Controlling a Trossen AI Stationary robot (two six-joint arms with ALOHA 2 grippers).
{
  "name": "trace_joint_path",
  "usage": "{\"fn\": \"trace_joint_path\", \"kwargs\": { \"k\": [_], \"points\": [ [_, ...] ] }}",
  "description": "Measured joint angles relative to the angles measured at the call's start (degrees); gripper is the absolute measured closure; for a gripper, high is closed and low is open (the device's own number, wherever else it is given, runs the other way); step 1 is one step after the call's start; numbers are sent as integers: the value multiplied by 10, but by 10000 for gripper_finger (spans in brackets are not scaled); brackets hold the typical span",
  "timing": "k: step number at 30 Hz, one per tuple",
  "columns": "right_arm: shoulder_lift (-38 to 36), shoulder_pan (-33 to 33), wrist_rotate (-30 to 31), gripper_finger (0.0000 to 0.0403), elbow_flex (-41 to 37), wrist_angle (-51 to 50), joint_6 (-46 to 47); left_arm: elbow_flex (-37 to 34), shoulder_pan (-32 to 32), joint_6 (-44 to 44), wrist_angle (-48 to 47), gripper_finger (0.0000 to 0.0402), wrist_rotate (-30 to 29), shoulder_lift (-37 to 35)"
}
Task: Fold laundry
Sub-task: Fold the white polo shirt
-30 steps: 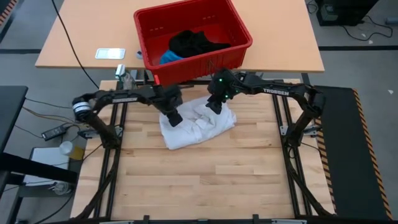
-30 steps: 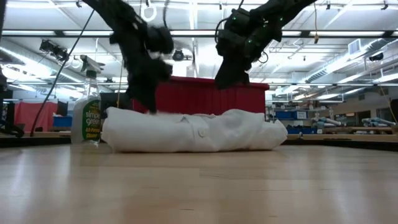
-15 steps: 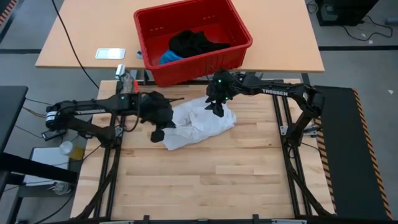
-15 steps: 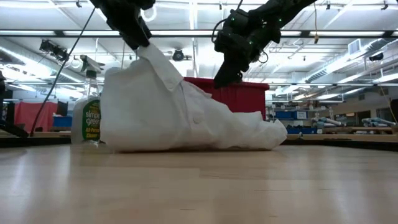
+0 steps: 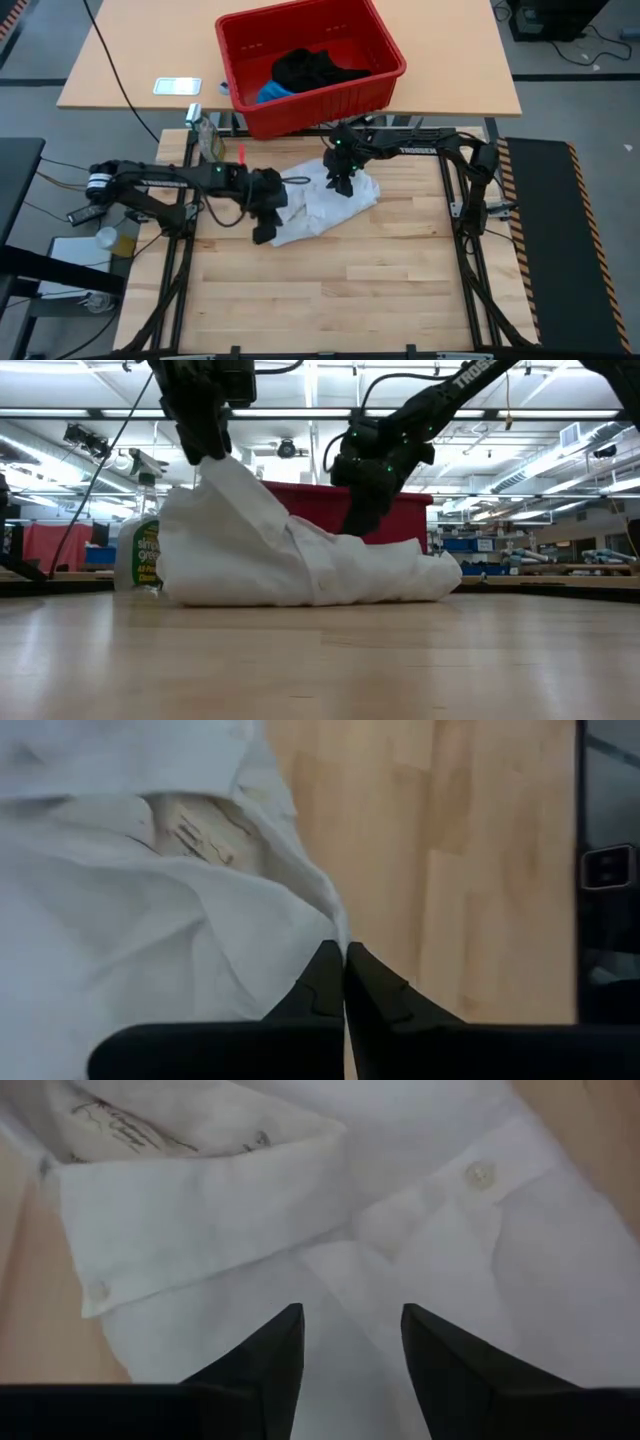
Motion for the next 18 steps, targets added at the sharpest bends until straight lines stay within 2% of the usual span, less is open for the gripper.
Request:
{"fn": "trace_joint_path", "kwargs": {
  "k": [3,8,18],
  "points": [
    [-1,0,-4,232,0,9,-4,0,-26,-36,0,401,0,12],
    [-1,6,-54,233,1,20,3,0,-74,-62,8,401,-2,39],
    [11,39,-76,233,2,92,36,0,-141,-101,11,401,-60,95]
  ]
}}
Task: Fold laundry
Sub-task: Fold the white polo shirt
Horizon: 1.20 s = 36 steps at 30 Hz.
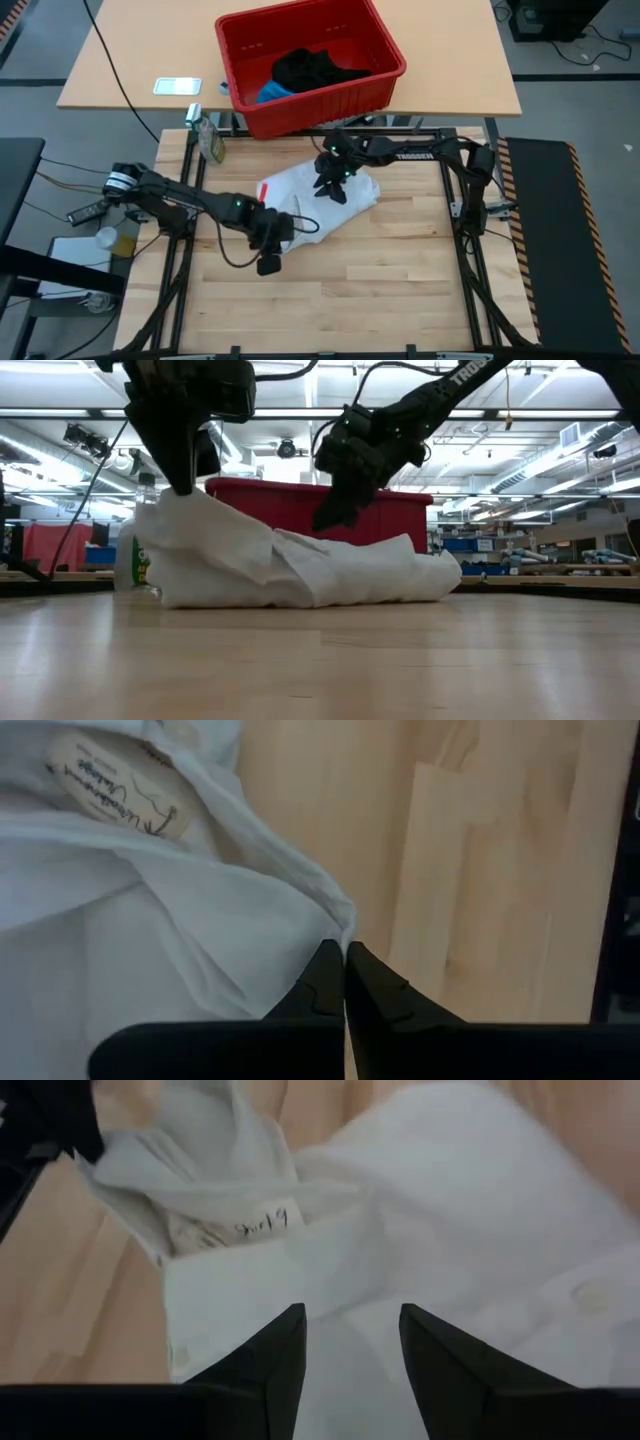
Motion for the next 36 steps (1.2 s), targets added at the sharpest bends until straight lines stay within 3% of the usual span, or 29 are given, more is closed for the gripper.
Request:
{"fn": "trace_joint_path", "kwargs": {
  "k": [12,19,24,32,36],
  "points": [
    [81,6,-14,205,99,-25,23,0,-76,-28,12,401,-62,0],
    [130,16,-100,162,139,-49,-2,0,-118,-28,8,401,-134,0],
    [128,28,-37,141,138,-59,-42,0,-129,-32,4,401,-147,0],
    [129,17,-25,154,136,-104,-90,0,-133,-33,3,401,-146,0],
    [129,21,-47,173,136,-112,-83,0,-133,-15,3,401,-146,0]
  ]
}}
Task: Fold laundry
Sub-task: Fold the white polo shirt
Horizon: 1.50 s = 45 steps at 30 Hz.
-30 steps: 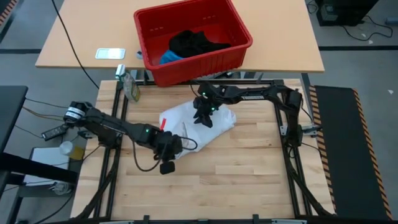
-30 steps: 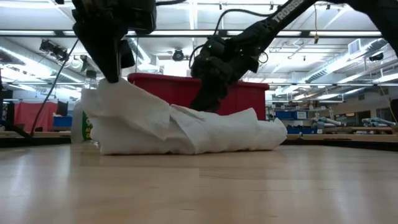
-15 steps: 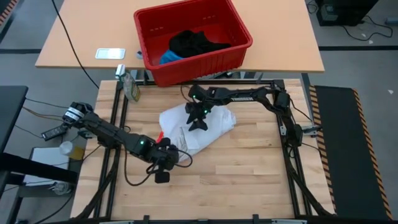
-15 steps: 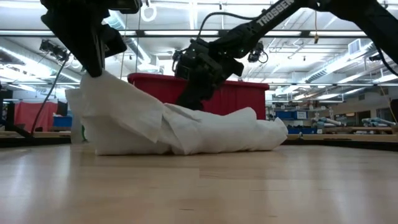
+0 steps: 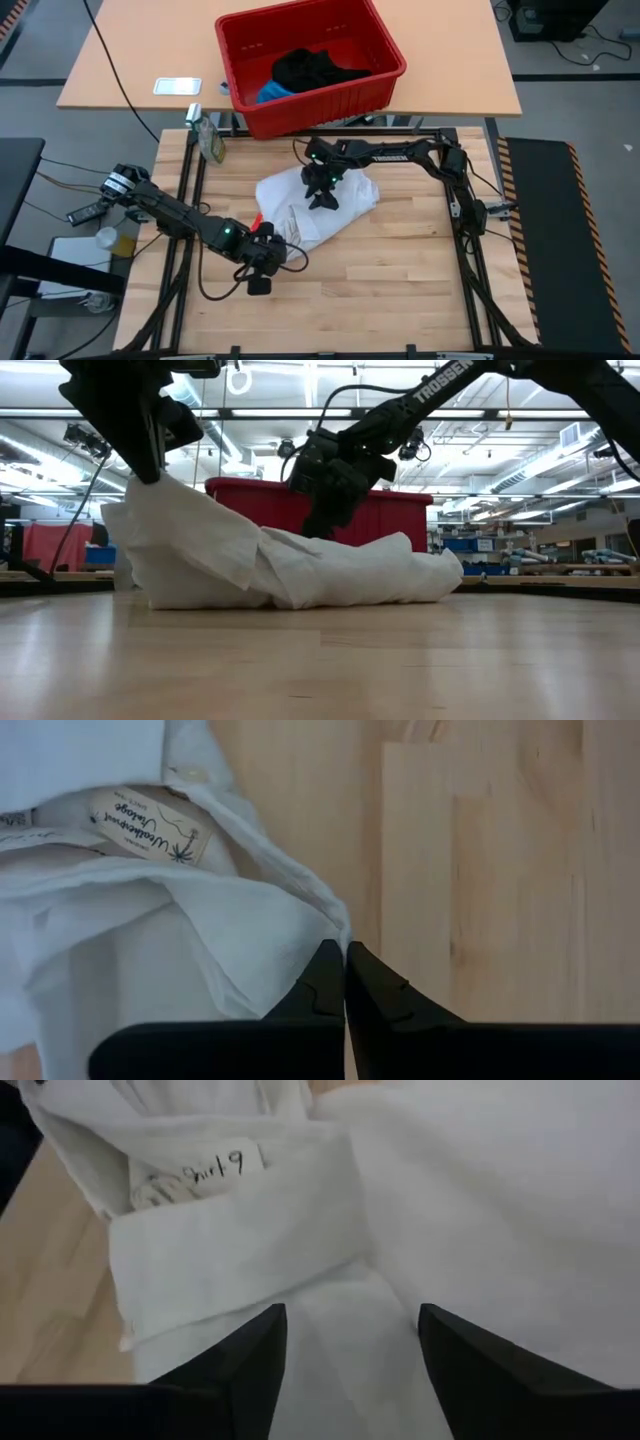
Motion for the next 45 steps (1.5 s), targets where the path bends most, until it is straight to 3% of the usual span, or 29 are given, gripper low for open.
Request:
{"fn": "trace_joint_path", "kwargs": {
  "k": [8,11,15,20,23,30,36,41,45],
  "points": [
    [0,26,52,244,-5,-3,-23,0,0,2,0,401,-5,0],
    [0,34,112,299,-5,4,-26,0,0,0,-2,401,-8,0],
    [0,33,98,385,-4,4,-19,0,0,-4,-4,401,-11,0],
    [-20,16,78,392,-4,-25,48,0,0,-38,-17,401,-12,-2],
    [-57,2,79,395,-3,-58,75,0,-4,-40,-31,401,-43,-13],
    [-146,-16,147,394,-3,-145,107,0,23,-31,-42,401,-111,-75],
    [-199,-30,245,394,-3,-185,152,0,100,-26,-109,401,-170,-107],
    [-215,-43,320,394,-3,-186,182,0,185,26,-123,402,-184,-100],
    [-198,-52,333,394,-3,-193,217,0,247,69,-110,402,-228,-92]
  ]
}}
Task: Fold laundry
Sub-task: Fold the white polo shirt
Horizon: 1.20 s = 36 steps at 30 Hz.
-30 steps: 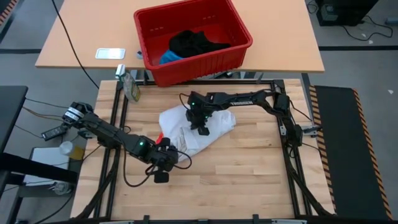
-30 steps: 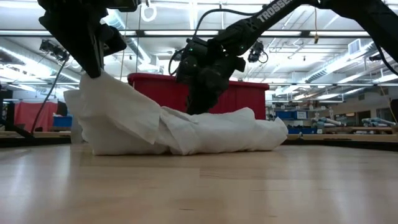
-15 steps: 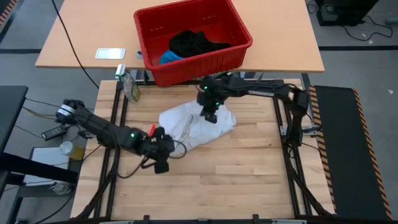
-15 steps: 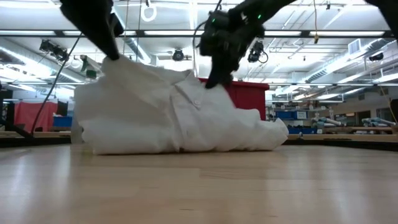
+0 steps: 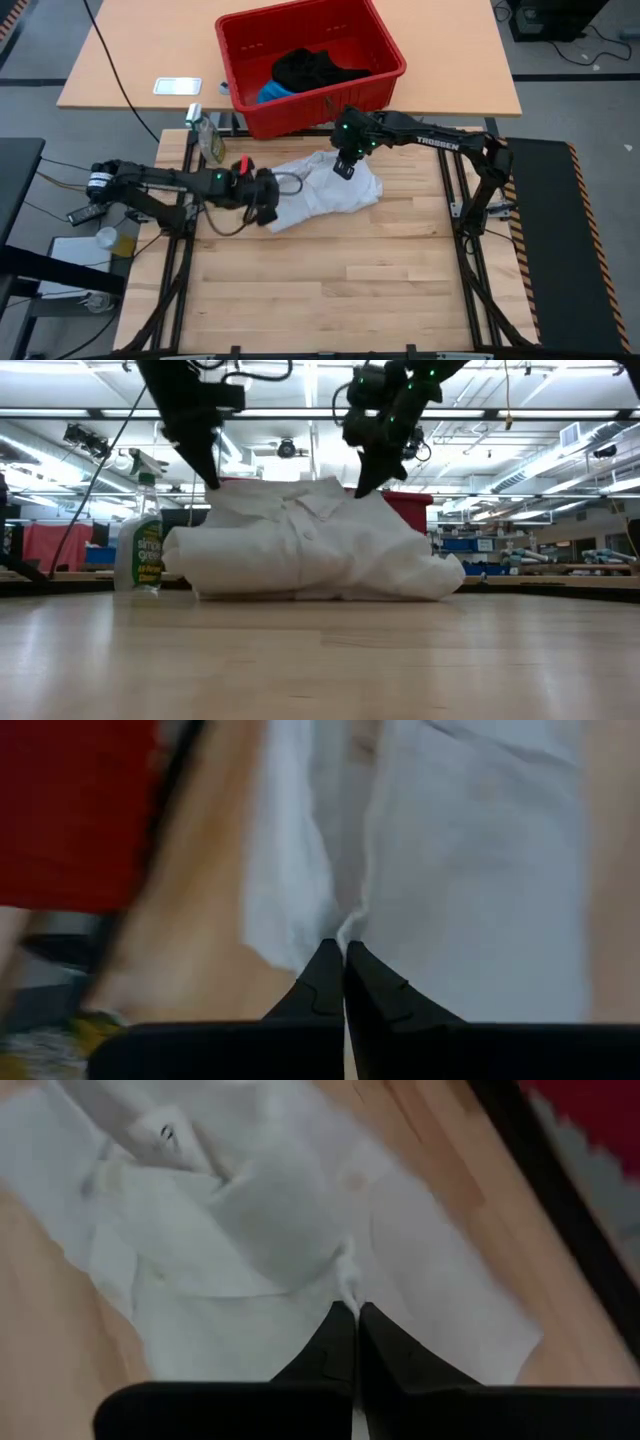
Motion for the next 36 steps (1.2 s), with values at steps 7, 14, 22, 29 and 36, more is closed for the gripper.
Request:
{"fn": "trace_joint_path", "kwargs": {
  "k": [7,14,22,29,36],
  "points": [
    [20,-8,1,394,-44,30,72,0,72,71,59,402,4,2],
    [20,-10,21,394,-102,70,124,0,88,178,126,402,-2,17],
    [20,-10,82,394,-106,78,165,0,165,219,170,401,-5,81],
    [20,-16,80,394,-114,98,167,0,233,288,264,400,-6,116],
    [20,-37,61,378,-175,137,207,0,284,321,355,378,103,162]
  ]
}}
